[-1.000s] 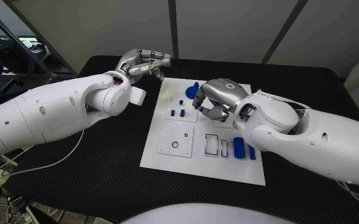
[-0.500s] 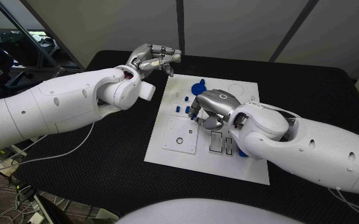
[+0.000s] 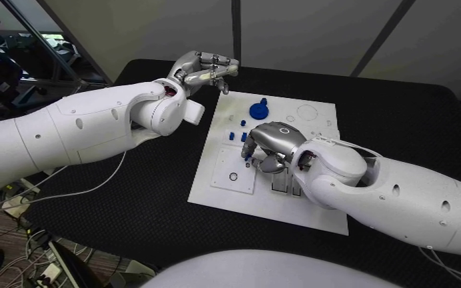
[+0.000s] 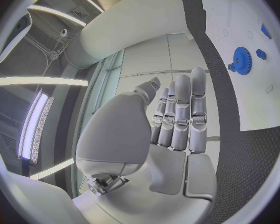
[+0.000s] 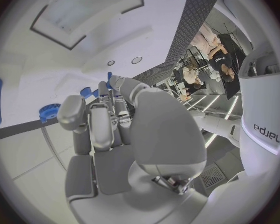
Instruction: Assemble the parts on the task board
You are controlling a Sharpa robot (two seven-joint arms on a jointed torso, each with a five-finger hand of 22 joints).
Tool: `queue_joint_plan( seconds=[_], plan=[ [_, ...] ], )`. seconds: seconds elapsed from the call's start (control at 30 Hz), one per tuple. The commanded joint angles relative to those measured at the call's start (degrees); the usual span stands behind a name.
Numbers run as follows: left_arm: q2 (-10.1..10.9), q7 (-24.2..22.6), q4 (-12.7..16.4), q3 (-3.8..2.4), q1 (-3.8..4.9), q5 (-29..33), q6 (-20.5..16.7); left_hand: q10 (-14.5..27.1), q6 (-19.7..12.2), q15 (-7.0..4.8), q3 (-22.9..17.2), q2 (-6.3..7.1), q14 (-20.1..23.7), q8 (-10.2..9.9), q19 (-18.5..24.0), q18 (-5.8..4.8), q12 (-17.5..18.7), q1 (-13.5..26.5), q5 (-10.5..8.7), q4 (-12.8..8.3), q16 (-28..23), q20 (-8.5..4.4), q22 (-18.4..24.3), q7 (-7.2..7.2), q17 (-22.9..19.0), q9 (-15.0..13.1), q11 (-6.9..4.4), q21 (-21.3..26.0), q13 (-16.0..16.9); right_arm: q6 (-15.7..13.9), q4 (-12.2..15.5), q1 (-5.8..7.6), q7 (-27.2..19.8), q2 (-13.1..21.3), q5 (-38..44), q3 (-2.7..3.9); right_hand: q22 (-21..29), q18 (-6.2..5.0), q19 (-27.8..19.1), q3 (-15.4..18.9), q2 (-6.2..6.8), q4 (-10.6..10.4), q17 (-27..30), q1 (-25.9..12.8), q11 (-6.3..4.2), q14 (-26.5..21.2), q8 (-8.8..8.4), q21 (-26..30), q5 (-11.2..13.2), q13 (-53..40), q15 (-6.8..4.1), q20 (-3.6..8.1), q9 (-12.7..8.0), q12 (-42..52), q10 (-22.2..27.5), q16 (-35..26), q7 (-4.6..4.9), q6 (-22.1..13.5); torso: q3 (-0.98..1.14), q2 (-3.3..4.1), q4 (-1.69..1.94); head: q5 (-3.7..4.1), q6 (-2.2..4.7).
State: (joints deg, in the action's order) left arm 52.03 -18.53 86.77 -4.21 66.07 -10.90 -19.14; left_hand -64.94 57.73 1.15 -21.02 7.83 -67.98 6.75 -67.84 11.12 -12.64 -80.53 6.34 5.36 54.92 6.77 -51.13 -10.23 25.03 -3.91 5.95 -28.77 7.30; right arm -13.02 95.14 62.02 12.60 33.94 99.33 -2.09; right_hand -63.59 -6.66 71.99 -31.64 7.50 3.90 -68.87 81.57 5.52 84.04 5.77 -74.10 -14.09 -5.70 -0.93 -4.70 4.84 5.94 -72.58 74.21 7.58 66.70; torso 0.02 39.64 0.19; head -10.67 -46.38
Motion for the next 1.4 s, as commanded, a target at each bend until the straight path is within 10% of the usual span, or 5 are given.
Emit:
queue_joint_plan(
  seconds=[0.03, 1.4],
  plan=[
    [-0.09, -0.2, 0.01, -0.02, 0.09, 0.11, 0.46, 0.55, -0.11, 0.11, 0.1, -0.4, 0.16, 0.02, 0.17, -0.69, -0.37, -0.21, 0.19, -0.2, -0.25, 0.05, 0.06, -0.21, -0.09, 0.1, 0.03, 0.24, 0.08, 0.88, -0.05, -0.11, -0.74, -0.09, 0.12, -0.06, 0.05, 0.68, -0.37, -0.12, -0.78, 0.34, 0.01, 0.0, -2.09, 2.79, -0.23, -0.06, -0.18, -0.09, -0.38, 0.01, -0.06, -0.01, -2.32, 0.34, 0.26, -0.05, 0.02, -0.01, 0.0, -0.1, -0.17],
    [-0.12, -0.1, -0.49, -0.02, 0.09, 0.11, 0.55, 0.64, -0.18, 0.15, 0.15, -0.4, 0.15, 0.0, 0.14, -0.7, -0.42, -0.23, 0.18, -0.22, -0.29, 0.07, 0.12, -0.26, -0.13, 0.1, 0.07, 0.31, 0.09, 3.2, 0.7, -0.44, -0.34, 1.06, 0.82, -0.14, 0.02, 0.69, -0.38, -0.08, -0.79, 0.36, 0.01, -0.11, -2.06, 2.78, -0.27, -0.08, -0.15, -0.12, -0.35, -0.02, -0.07, -0.06, -2.29, 0.38, 0.29, -0.09, 0.05, -0.03, 0.0, -0.67, -0.76]
  ],
)
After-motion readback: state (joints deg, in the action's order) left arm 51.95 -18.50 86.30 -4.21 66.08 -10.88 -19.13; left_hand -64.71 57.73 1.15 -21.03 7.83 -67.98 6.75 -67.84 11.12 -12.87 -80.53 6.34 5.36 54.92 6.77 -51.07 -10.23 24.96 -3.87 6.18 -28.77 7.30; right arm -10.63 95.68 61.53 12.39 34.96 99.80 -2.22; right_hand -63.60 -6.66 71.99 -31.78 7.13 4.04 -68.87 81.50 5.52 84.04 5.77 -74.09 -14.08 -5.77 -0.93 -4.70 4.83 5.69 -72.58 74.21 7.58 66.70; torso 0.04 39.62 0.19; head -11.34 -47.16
